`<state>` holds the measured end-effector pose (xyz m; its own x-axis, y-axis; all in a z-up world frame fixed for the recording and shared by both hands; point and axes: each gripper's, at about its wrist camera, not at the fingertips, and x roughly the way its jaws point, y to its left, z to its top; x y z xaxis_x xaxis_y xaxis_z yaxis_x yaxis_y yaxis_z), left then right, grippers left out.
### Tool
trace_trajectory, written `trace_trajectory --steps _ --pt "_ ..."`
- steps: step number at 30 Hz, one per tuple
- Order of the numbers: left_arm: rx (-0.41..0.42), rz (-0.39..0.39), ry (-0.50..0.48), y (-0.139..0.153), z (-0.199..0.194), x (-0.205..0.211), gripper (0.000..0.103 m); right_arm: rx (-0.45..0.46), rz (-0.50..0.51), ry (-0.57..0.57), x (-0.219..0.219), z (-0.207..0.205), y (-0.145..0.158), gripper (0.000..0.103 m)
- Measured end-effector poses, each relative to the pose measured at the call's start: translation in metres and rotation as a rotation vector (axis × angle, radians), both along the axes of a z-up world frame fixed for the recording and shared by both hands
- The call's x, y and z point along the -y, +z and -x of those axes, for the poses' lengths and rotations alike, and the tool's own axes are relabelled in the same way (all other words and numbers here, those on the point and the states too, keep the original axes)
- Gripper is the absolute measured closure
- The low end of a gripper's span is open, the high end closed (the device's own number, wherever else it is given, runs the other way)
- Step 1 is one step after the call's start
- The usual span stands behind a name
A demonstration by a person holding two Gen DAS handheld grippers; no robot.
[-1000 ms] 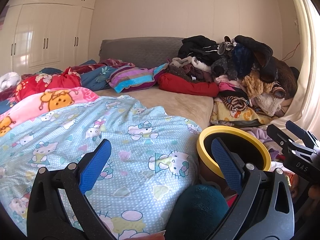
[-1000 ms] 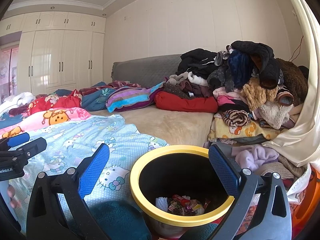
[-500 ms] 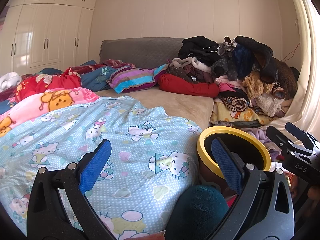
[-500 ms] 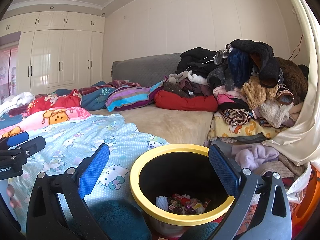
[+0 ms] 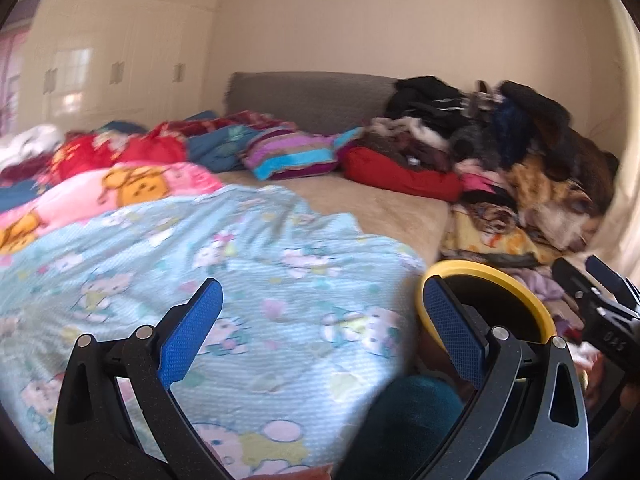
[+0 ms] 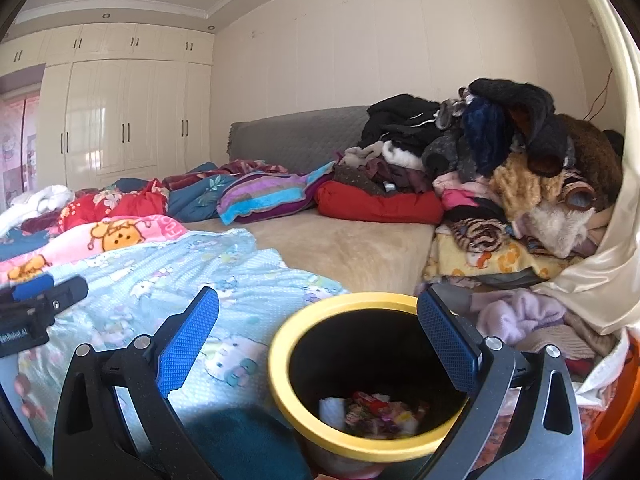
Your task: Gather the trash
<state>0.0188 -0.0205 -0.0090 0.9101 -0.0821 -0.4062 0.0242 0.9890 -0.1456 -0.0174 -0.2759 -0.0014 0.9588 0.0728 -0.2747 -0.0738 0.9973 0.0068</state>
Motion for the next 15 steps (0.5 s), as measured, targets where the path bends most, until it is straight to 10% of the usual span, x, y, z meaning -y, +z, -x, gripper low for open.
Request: trace_trajectory --steps 7,15 --pt "-0.096 0.069 0.308 -0.013 -0.008 -0.115 0.011 -0.084 -0.126 0.209 -0.105 -0.052 0.013 0.006" --pt "-0.351 0.036 0.831 -0.069 -0.011 -0.326 0.011 -0.539 0.063 0.706 -0.375 -0.096 -0.069 0.006"
